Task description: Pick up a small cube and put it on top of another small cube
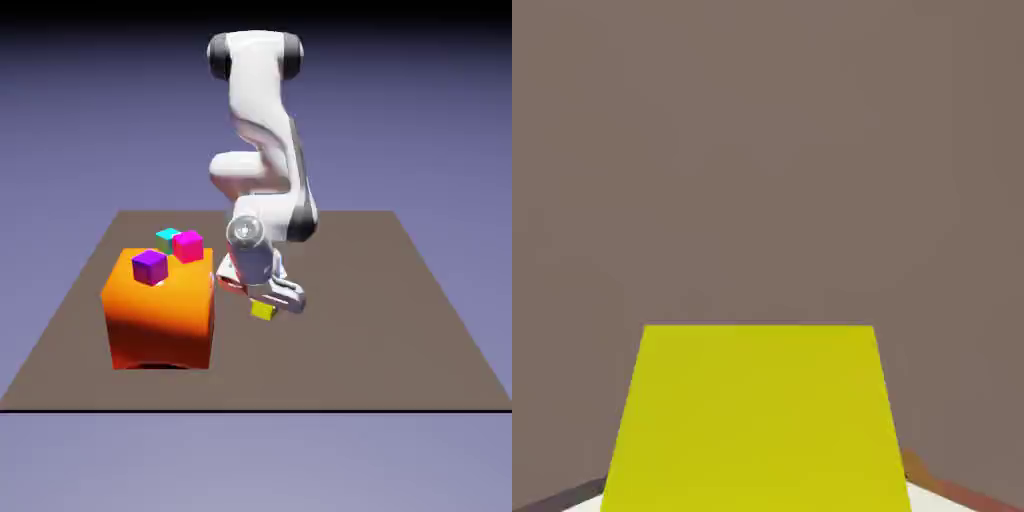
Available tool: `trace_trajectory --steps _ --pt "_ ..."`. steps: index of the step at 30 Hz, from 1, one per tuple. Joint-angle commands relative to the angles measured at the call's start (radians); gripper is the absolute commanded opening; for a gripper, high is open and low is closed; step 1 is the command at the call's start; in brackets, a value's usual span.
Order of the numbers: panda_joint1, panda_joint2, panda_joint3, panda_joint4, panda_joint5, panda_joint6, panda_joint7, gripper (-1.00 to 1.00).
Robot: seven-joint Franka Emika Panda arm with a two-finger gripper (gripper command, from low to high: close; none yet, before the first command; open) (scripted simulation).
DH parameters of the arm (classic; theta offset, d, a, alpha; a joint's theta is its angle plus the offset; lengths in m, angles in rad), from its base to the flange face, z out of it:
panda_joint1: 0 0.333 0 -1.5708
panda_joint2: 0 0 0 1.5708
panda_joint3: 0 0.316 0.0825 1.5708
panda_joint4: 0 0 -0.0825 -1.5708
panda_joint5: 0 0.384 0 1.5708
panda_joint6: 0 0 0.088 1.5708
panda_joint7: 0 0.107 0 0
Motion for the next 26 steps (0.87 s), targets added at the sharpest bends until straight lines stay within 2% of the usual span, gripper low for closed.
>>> trace_trajectory --steps 1,5,15,17,22,23,26 --pt "-0.012 -0.036 -0.022 0.009 -0.028 -0.031 0.023 -1.0" --pt "-0.074 -0.181 -0.112 0.044 -0.125 -0.152 0.108 -1.0" --pt "-0.3 -0.298 -0.435 0.159 0.186 -0.575 0.159 -1.0" --pt "-0.302 -0.298 -0.436 0.16 0.188 -0.577 0.159 -1.0" --pt "-0.293 -0.316 -0.414 -0.017 0.205 -0.414 0.144 -1.0" --pt "-0.293 -0.316 -0.414 -0.017 0.205 -0.414 0.144 1.0" --pt "-0.297 -0.309 -0.423 0.055 0.198 -0.48 0.15 1.0"
